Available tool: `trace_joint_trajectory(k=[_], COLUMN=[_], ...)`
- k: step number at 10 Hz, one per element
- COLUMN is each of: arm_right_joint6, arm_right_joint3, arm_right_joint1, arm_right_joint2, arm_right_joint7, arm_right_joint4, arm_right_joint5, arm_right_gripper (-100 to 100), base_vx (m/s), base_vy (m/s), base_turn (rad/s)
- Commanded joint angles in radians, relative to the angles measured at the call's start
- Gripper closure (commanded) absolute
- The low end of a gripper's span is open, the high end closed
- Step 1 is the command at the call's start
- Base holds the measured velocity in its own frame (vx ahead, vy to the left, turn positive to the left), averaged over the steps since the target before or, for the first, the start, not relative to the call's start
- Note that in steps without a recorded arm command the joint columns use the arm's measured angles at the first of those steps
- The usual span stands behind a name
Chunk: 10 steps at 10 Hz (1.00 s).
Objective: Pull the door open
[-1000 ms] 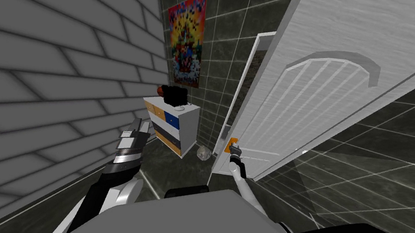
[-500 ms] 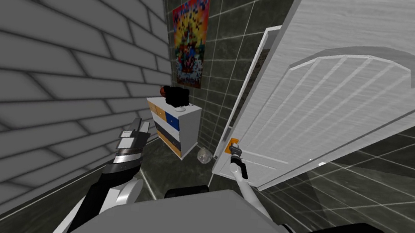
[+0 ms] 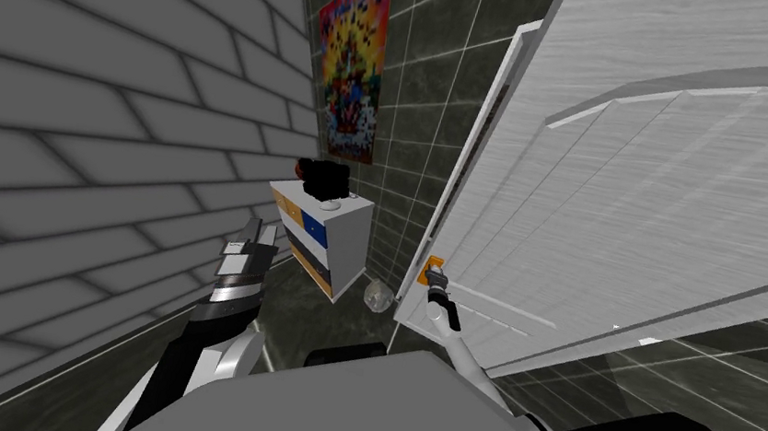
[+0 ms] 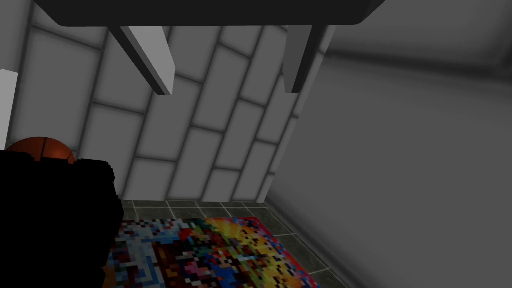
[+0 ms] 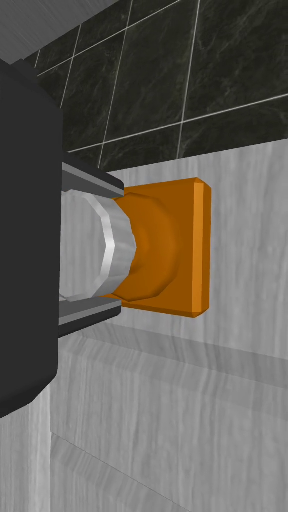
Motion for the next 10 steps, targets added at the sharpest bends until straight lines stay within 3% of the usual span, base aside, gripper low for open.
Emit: trace_joint_trajectory(k=[1,10], arm_right_joint6=[0.0,0.003], arm_right_joint3=[0.0,0.094], arm_right_joint1=[0.0,0.031], arm_right_joint2=[0.0,-0.07], arm_right_joint7=[0.0,-0.092], arm_right_joint4=[0.0,-0.049], arm_right_joint5=[0.0,0.037], arm_right_gripper=[100,100], base_vx=[0.06,-0.231], base_vy=[-0.048,-0.025], base_turn=[0.028,0.121])
